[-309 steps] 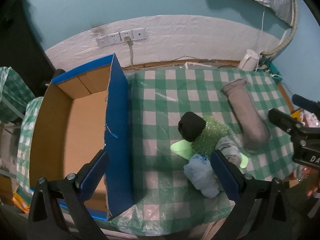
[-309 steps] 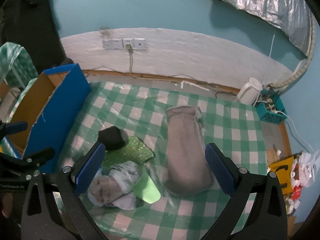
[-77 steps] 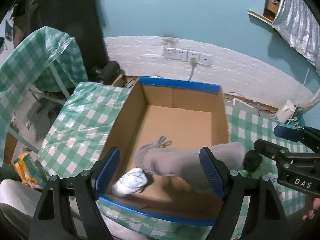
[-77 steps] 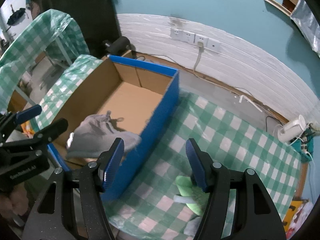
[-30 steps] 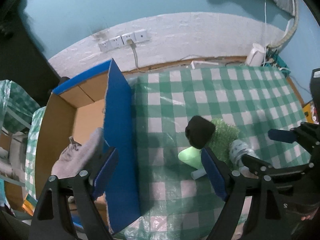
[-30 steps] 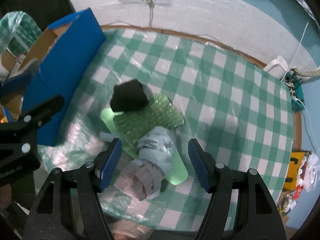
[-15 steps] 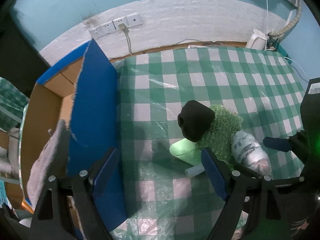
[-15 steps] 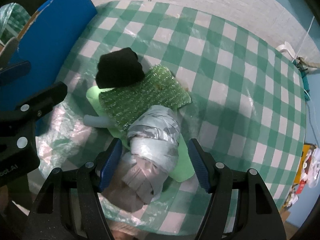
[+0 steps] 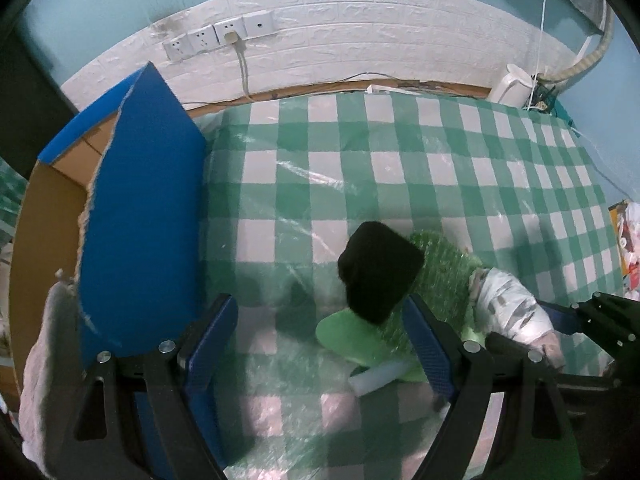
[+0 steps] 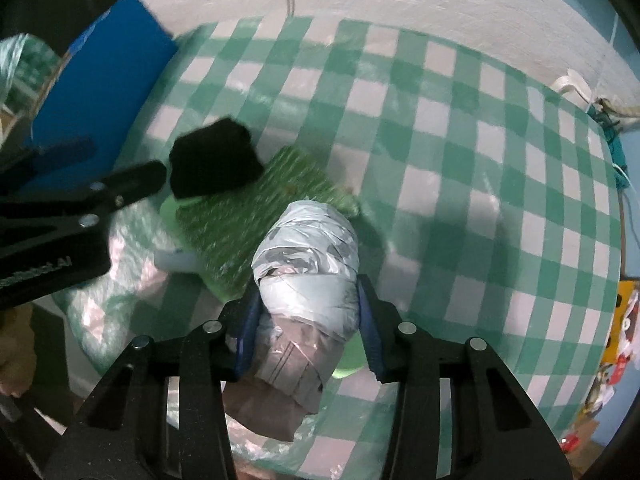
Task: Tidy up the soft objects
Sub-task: 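Grasp silver-taped bundle with right tool while left tool grasps black sponge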
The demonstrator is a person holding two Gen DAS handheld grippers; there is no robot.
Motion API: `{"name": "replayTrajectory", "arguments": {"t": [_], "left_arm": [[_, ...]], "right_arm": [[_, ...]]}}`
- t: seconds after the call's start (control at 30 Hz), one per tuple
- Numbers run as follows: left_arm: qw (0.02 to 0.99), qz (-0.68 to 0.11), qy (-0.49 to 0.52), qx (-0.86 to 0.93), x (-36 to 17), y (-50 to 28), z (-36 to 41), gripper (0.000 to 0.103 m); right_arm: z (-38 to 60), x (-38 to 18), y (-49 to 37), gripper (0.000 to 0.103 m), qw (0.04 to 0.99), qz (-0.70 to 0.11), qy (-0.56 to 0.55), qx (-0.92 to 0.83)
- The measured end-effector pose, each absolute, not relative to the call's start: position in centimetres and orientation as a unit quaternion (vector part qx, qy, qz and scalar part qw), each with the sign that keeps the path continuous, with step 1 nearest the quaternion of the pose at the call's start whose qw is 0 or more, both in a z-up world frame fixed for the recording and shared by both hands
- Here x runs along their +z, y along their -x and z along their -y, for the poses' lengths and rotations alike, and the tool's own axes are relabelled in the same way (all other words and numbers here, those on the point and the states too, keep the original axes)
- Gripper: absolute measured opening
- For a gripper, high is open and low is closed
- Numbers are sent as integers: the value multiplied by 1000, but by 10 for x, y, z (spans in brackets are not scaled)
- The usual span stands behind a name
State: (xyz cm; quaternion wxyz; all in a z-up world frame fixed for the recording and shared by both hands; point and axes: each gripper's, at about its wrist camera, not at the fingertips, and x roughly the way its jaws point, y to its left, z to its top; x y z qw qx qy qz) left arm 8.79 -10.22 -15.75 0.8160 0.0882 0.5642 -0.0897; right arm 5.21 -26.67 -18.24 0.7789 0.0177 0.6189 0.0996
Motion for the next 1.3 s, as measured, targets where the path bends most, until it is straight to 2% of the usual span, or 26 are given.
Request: {"name": "replayTrajectory", "arguments": {"t": [0.53, 0.83, 0.93, 1.03, 1.07, 1.17, 1.3], "left_arm": [[812, -566, -77, -118, -169, -103, 124, 89], [796, -586, -94, -115, -198, -115, 137, 88], [797, -585, -93, -113, -202, -118, 136, 76], [795, -588, -80, -123, -202, -119, 135, 53], [795, -589, -79, -127, -202, -119, 135, 50], [799, -581, -88, -127, -199, -116, 136, 44], [807, -570, -90, -126, -193, -112, 135, 43]], "right_arm": [[303, -194, -80, 43, 783, -618, -46, 56], [303, -204, -92, 43, 780, -622, -45, 54], [305, -202, -90, 43, 779, -622, -44, 55], [305, -202, -90, 43, 780, -622, -42, 56], [304, -202, -90, 43, 780, -622, -41, 56], [301, -202, -90, 43, 781, -621, -38, 56], [296, -200, -88, 43, 782, -619, -35, 58]]}}
